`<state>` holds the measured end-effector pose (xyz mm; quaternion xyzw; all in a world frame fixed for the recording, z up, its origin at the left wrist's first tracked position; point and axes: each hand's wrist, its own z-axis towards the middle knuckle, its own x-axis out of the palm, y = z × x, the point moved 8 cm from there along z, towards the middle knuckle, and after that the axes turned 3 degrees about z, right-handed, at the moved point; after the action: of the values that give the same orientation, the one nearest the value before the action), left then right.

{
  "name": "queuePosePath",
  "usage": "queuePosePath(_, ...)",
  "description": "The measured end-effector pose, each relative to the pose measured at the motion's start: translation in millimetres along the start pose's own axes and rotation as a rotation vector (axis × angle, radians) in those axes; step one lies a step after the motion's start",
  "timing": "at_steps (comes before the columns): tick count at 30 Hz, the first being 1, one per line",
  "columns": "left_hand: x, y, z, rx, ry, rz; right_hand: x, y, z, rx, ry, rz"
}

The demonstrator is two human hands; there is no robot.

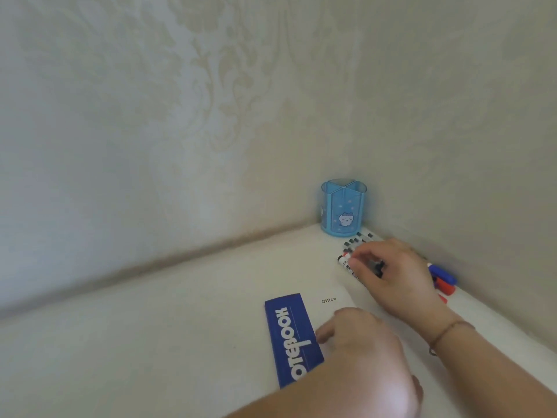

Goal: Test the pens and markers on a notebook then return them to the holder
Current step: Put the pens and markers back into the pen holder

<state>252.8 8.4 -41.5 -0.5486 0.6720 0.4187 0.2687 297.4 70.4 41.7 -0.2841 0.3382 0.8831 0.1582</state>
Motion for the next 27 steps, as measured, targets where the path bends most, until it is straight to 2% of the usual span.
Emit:
queuePosePath(3,-6,23,-31,-0.022,-0.178,-0.028,2,0,-1,-0.002,-0.001,-0.015)
queuePosePath(5,0,48,-57,0.008,-0.31,0.04,3,-2,-1,0.01,0.008,-0.028)
queuePosePath(7,19,86,-74,0.055,-0.324,0.026,5,-3,0,0.02,0.028,-0.044)
queuePosePath(12,72,204,-92,0.143,-0.371,-0.275,6,-1,5,0.036,-0.003,-0.056)
queuePosePath(18,115,294,-117,0.115,-0.712,-0.632,19,-7,33,0.162,0.064,-0.097)
queuePosePath(21,135,315,-125,0.051,-0.796,-0.661,25,-16,60,0.221,0.076,-0.138)
queuePosePath(24,152,335,-141,-0.056,-0.874,-0.582,32,-24,86,0.275,0.101,-0.146)
queuePosePath(27,167,357,-157,-0.222,-0.872,-0.523,43,-28,102,0.302,0.12,-0.132)
